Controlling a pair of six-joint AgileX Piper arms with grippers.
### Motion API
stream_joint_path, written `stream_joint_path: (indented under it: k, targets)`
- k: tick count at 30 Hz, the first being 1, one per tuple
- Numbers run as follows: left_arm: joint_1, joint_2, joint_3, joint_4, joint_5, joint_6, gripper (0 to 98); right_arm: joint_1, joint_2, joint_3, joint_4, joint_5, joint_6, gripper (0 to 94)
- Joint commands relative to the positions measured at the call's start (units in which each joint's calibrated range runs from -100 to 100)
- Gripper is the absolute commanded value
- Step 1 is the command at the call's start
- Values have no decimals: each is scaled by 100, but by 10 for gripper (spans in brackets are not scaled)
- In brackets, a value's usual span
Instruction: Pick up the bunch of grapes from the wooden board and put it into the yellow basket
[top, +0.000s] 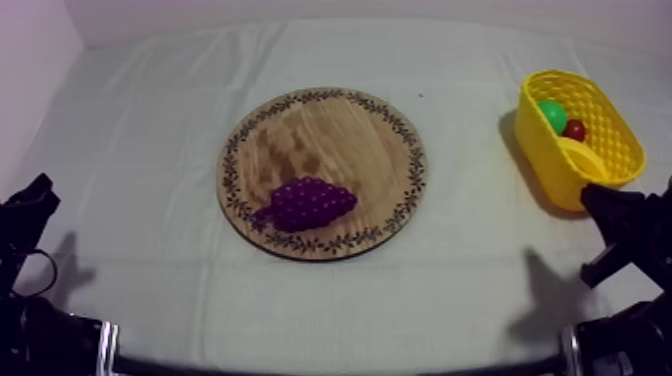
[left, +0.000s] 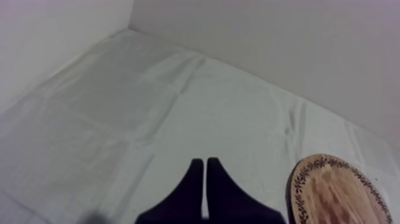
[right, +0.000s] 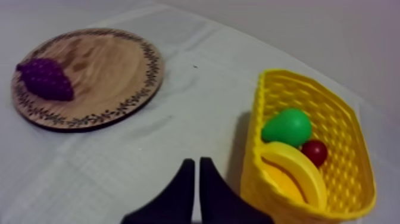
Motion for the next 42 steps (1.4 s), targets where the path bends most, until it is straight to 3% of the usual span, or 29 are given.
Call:
stream_joint_path:
  k: [1, 4, 9, 16, 21, 28, 42]
  targets:
    - [-1, 3, 4, 1, 3, 1, 0, -247, 168, -51, 0, 155, 234, 19]
    - [-1, 3, 4, 1, 3, 1, 0, -464, 697, -177, 158, 50, 101, 13]
    - [-1, 3, 4, 1, 3, 1, 0, -664, 1815, -975, 594, -16, -492, 6]
    - [-1, 3, 4, 1, 3, 1, 0, -926, 3553, -2952, 798, 640, -760, 4]
    - [-1, 3, 4, 1, 3, 1, 0, -1200, 4973, -4758, 786, 1694, -475, 3]
    - [-1, 3, 4, 1, 3, 1, 0, -1420, 6700, -7069, 739, 2882, 232, 3]
    - [-1, 3, 4, 1, 3, 1, 0, -1722, 9160, -9839, 623, 4149, 1072, 6]
